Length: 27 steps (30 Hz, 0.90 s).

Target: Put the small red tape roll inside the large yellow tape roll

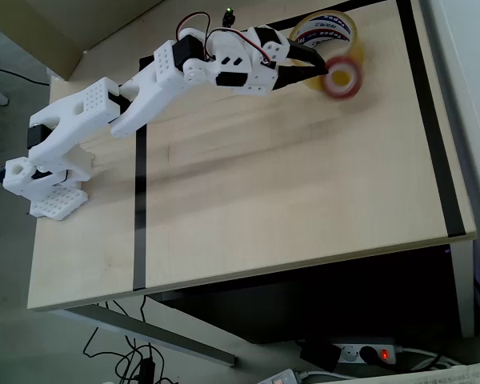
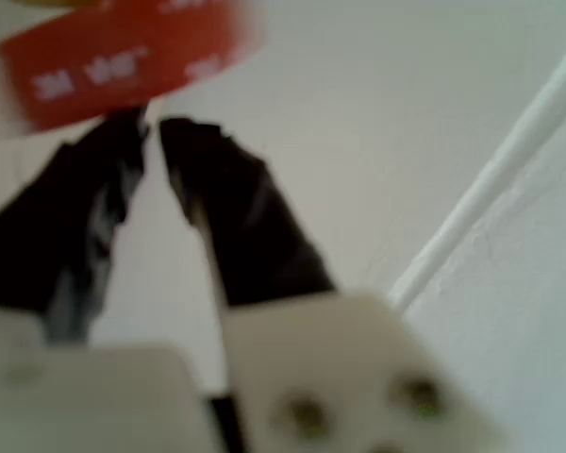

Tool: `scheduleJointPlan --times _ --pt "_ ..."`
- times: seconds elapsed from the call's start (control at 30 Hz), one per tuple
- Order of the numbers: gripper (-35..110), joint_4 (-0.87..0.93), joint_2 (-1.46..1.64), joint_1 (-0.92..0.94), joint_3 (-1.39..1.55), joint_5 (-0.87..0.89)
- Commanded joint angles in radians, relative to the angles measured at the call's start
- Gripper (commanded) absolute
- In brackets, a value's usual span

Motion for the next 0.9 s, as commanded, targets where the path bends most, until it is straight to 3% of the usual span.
scheduleJointPlan --times 0.0,0.57,0.87 --pt "0 -0.008 0.041 -0.052 -0.077 0.020" --pt "0 0.072 0.064 -0.084 -0.075 0.018" --pt "0 0.396 0.239 0.044 -0.123 0.020"
